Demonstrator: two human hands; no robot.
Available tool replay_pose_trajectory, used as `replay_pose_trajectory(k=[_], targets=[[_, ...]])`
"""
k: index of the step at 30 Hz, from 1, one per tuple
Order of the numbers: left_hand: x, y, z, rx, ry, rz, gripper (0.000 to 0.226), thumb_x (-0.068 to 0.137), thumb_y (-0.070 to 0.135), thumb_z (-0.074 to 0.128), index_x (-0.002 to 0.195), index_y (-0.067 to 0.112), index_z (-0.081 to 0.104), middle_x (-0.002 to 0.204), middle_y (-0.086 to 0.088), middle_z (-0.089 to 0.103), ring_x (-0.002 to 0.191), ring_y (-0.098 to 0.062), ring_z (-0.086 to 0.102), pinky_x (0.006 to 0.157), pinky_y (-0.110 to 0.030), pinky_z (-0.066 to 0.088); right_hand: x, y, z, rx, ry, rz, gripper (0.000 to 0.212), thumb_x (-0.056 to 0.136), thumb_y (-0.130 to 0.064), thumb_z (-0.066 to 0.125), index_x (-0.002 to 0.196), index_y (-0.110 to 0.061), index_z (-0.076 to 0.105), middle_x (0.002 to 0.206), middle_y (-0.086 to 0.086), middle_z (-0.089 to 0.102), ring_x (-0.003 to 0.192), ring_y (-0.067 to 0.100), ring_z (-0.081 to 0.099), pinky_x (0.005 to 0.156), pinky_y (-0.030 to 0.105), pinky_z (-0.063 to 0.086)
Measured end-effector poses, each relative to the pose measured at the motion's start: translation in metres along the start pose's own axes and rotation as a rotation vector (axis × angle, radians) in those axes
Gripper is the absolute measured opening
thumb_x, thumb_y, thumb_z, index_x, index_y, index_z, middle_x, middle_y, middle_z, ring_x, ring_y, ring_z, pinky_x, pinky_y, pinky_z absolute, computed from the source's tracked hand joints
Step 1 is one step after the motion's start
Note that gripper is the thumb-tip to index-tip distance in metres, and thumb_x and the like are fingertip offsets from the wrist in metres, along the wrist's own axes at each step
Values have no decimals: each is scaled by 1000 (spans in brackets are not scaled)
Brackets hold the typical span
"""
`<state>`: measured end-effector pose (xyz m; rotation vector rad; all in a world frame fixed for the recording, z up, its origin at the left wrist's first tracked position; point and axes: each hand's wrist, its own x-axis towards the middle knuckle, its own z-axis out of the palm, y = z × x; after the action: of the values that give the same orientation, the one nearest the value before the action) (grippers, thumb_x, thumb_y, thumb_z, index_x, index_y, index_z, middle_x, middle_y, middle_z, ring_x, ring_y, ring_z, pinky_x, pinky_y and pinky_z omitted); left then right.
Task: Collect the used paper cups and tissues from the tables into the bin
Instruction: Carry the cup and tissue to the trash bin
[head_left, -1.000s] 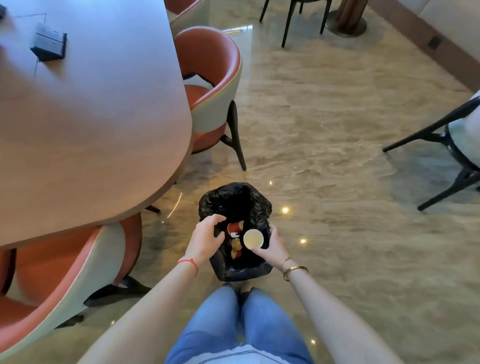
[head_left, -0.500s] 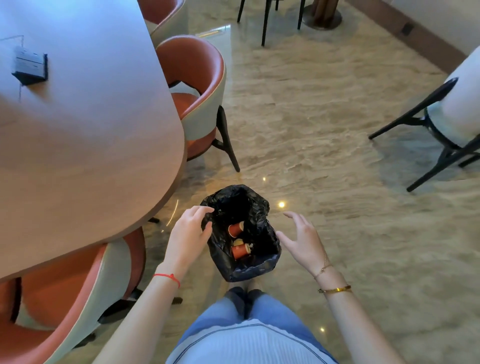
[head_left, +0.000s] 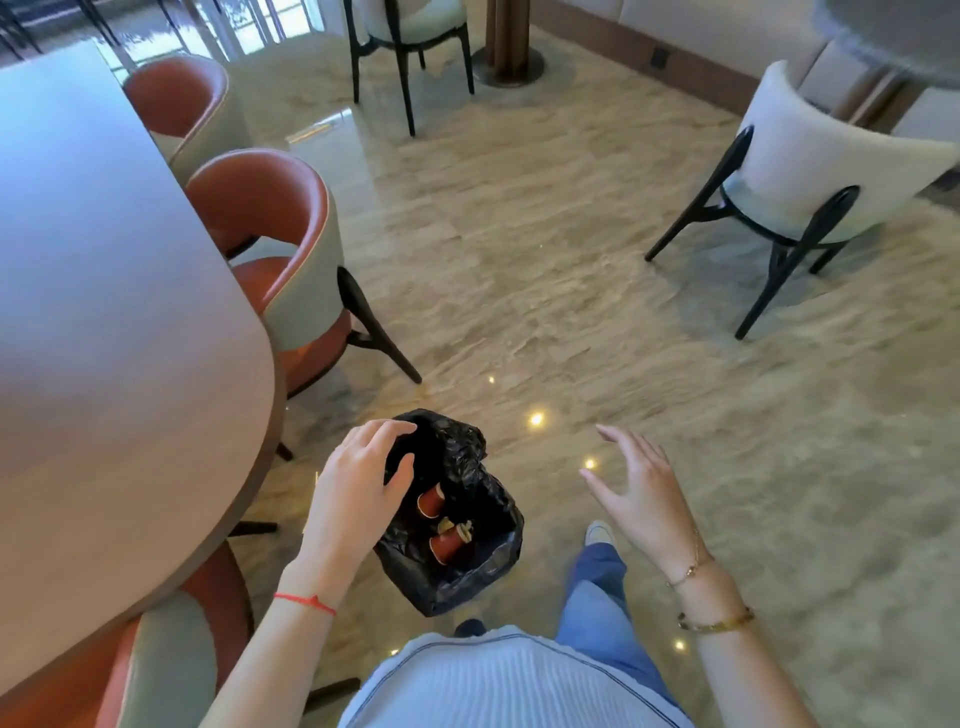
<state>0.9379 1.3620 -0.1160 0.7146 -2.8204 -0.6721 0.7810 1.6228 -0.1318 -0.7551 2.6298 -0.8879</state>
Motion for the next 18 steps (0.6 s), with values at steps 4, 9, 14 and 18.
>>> replay_pose_trajectory(k=[4,9,14,18], targets=[[38,48,16,-12,5,33,26,91,24,62,117,22,62,116,6,63,105,-15,59,87,-32,52,21,40,-39,-3,33,36,50,85,-30,67,130,-15,51,128,-1,56,123,18,46,102,20,30],[84,124,50,-85,45,-6,26,90,24,63,116,24,62,118,7,62,98,-14,62,87,-34,51,61,98,-108,-53,50,23,49,84,-26,69,129,-13,53,124,2,58,119,21,48,101,21,31],[124,190,81,-129,83,-52,26,90,27,62,116,27,61,118,9,61,93,-17,64,83,-33,53,106,150,-167,-90,31,3,49,86,-27,67,130,-12,52,126,2,58,121,20,46,101,23,32],[156,225,101,-114,85,-65,26,90,26,63,115,25,63,115,7,62,107,-16,59,89,-32,48,146,179,-196,-91,22,-15,48,87,-30,65,131,-15,51,128,0,56,124,17,43,102,22,31]])
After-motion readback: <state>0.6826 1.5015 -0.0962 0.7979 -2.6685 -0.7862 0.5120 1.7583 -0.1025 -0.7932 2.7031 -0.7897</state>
